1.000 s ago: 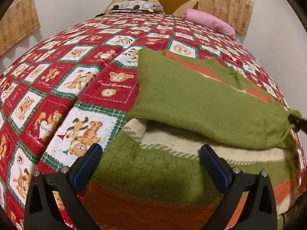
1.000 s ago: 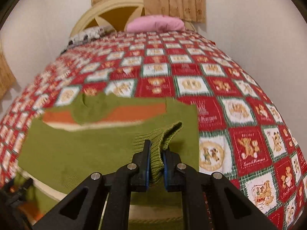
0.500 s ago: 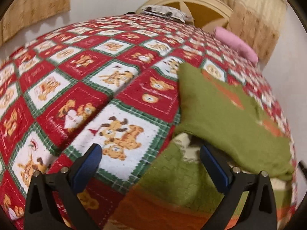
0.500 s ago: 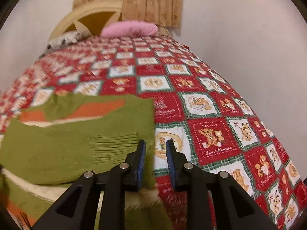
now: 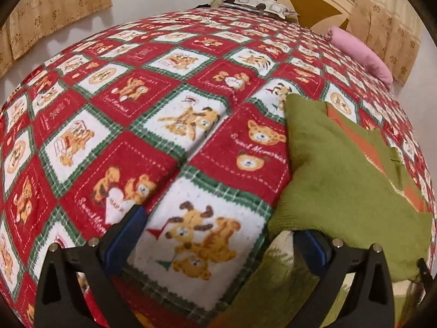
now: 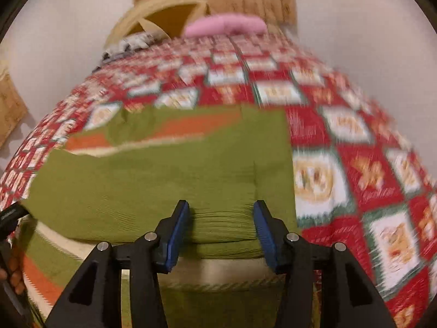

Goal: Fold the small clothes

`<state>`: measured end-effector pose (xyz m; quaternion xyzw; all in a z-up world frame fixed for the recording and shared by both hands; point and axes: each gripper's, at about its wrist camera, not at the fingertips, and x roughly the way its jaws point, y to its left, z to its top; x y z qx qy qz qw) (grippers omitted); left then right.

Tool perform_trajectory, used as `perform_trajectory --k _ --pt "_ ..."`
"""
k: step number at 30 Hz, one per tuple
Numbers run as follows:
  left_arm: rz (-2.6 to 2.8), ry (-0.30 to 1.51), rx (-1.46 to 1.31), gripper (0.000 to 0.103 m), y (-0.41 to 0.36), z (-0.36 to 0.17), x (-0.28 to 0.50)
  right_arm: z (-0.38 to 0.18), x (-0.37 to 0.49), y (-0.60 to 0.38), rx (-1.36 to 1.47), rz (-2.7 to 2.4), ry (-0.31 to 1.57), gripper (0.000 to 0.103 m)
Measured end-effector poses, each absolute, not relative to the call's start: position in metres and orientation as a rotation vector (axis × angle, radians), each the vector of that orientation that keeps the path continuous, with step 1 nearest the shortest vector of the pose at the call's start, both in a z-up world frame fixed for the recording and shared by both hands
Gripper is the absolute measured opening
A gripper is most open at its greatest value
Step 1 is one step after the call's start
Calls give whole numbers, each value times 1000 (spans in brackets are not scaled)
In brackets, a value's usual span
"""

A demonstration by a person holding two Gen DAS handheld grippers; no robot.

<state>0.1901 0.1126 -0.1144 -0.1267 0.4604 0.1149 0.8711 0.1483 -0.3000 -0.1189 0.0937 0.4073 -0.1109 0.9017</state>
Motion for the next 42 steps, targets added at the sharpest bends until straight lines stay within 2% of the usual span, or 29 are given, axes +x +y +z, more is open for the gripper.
perform_trajectory --k 2,5,8,24,34,42 --pt "226 969 -276 103 115 -117 190 -120 149 -309 247 -202 831 50" --pt "213 979 -270 103 112 -114 188 -121 152 -301 207 -193 841 58" --pt "188 977 -204 103 106 -107 175 -115 148 -295 167 -202 854 58" --pt "-14 846 140 103 77 -74 83 -49 -40 -283 142 -302 687 58" --pt "-44 822 235 103 73 -71 33 -35 -126 -266 54 -341 671 58" --pt "-199 853 194 103 91 -77 -18 -54 -185 -272 98 -345 736 58"
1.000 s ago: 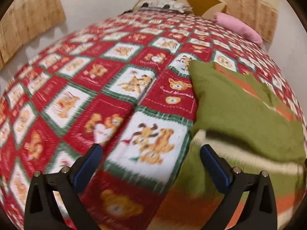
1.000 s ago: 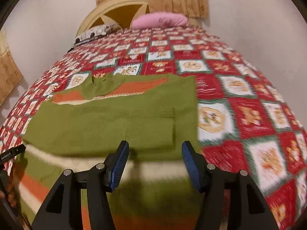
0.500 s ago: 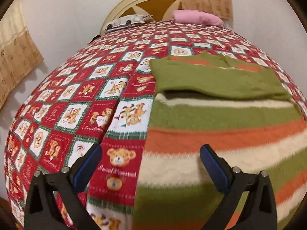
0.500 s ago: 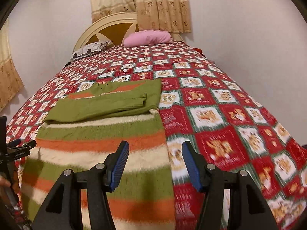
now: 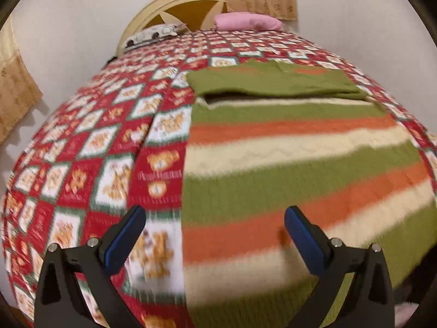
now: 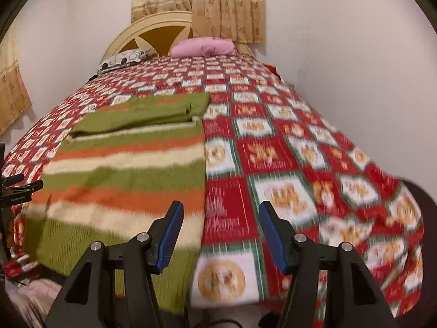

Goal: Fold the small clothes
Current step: 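Move both tools to the ribbed hem of the sweater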

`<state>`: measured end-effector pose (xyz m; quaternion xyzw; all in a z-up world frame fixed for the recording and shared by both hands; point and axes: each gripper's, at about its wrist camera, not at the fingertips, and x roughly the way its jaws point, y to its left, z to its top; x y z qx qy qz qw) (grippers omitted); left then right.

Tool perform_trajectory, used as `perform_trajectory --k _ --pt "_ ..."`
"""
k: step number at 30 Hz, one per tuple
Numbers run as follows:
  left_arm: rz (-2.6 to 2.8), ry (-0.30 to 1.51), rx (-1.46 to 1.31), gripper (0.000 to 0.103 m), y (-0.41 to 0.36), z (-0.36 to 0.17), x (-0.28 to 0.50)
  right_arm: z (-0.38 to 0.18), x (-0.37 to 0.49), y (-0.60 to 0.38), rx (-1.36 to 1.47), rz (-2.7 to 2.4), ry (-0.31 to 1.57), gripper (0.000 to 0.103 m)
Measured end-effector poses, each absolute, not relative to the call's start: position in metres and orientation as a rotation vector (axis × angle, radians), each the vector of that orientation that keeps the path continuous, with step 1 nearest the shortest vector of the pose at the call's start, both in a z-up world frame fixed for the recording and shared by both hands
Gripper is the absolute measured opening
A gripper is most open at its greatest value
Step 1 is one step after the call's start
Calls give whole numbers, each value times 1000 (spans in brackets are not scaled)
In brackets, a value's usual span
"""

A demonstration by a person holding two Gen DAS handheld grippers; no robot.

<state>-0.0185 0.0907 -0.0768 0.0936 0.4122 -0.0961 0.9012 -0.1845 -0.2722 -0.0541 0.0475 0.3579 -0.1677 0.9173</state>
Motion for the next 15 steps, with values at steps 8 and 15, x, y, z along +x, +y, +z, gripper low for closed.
perform_trajectory --k 8,15 --pt "-254 925 134 103 112 -96 -53 -98 -193 -261 210 -213 856 58" --pt "-293 1025 -32 98 137 -111 -61 -126 -183 -240 171 -168 923 58"
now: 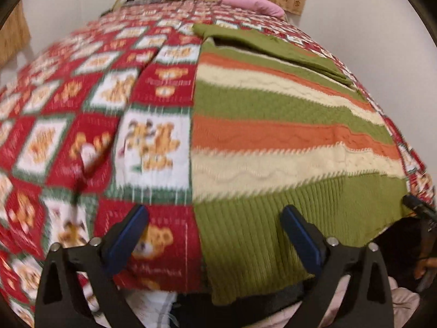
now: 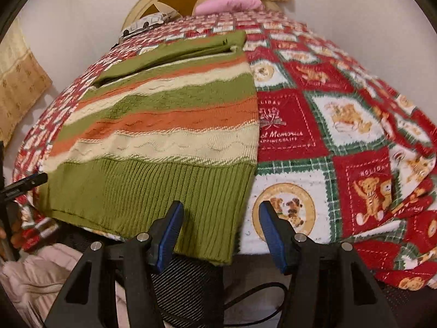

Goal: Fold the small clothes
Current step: 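Move both tools to the ribbed hem of the sweater, then grasp the hem with both tools and lift it toward the collar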

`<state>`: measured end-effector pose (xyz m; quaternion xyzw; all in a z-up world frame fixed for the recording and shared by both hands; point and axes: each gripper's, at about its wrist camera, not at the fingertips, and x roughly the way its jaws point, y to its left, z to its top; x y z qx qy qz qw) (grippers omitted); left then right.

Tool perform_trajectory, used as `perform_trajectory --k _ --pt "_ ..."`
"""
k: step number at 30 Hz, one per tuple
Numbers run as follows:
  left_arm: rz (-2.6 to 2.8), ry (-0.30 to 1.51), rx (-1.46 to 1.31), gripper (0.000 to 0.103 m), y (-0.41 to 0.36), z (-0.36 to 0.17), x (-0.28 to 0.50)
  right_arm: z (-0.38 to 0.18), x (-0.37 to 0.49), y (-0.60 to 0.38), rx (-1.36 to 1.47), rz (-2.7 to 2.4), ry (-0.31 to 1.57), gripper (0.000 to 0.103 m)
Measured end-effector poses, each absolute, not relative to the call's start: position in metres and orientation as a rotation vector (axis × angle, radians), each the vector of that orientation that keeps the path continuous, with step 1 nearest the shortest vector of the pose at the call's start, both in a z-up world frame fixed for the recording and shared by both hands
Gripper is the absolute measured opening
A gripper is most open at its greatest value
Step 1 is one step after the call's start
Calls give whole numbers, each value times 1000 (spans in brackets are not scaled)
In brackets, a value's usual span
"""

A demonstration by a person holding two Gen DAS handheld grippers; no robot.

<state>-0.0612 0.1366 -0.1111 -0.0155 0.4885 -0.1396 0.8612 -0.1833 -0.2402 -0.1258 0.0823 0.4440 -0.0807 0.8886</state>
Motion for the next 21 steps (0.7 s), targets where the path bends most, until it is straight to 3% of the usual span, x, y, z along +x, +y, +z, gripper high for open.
perform_trajectory --k 1,3,4,7,8,9,11,13,16,21 --pt "-299 1020 -35 94 137 -110 -64 -126 -183 -238 167 -157 930 57" --pt "-320 1027 -32 84 137 -109 -68 -126 -182 -232 161 -124 947 41" --pt "-336 1033 -39 78 137 -108 -71 -127 -182 -227 146 -115 960 39" --pt "-358 1044 -72 76 139 -109 -75 -129 -182 -218 83 -117 975 38" --pt "-345 1037 -63 71 137 -109 -76 -130 -182 -215 66 -120 975 35" --pt "-336 1028 -44 64 135 -109 -76 -130 -181 -214 52 -122 974 21" --pt "-328 1017 9 28 129 -107 -80 -129 -180 -214 67 -98 980 11" --pt "-324 1019 19 26 129 -106 -79 -128 -180 -215 85 -93 990 8" --pt "-336 1024 -7 12 134 -103 -74 -123 -180 -226 187 -63 994 6" --pt "-362 982 23 11 130 -86 -67 -97 -174 -232 351 59 942 6"
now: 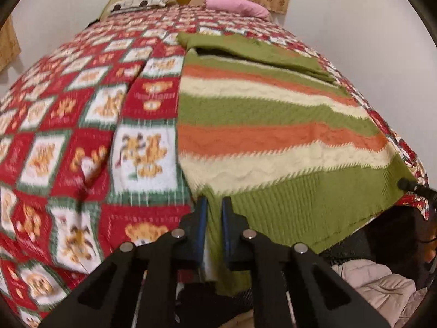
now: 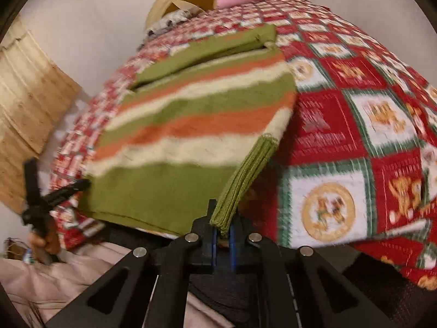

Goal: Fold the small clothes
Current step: 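Grasp the hem with both tools and lift it toward the collar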

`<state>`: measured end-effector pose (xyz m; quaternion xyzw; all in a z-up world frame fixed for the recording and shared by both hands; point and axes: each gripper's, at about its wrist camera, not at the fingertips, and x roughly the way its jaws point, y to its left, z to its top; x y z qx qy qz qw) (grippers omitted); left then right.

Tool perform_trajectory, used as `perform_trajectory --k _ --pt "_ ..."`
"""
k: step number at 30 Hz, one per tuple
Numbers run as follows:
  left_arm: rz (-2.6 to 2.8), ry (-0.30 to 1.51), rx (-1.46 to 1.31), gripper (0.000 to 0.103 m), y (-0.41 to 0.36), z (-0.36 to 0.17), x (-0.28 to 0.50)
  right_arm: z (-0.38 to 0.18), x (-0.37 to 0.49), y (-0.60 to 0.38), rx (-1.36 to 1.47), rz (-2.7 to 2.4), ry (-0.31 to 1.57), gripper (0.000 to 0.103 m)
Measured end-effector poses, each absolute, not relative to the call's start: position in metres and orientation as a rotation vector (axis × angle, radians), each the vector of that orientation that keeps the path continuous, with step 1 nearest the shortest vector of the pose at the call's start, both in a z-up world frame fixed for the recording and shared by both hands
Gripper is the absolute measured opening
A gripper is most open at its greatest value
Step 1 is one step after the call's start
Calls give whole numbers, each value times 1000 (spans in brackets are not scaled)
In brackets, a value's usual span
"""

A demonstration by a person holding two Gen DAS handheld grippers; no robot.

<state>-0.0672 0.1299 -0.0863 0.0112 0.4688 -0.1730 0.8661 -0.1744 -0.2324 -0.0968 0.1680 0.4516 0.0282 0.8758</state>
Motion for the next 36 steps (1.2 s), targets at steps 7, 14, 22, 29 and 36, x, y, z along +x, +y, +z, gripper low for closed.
perform_trajectory --k 7,14,22,29,36 --pt "-362 934 -21 12 136 -63 -35 -55 -129 -242 442 154 848 6" --pt "-319 893 -17 32 159 -51 -8 -52 -48 -289 569 57 782 6" --pt "-402 893 42 68 153 -61 -2 -111 8 -321 645 -60 865 6" --pt "-517 872 87 71 103 -65 27 -107 7 -312 576 -79 851 6" --pt "-596 958 55 71 71 -92 44 -108 7 -312 569 -90 852 6"
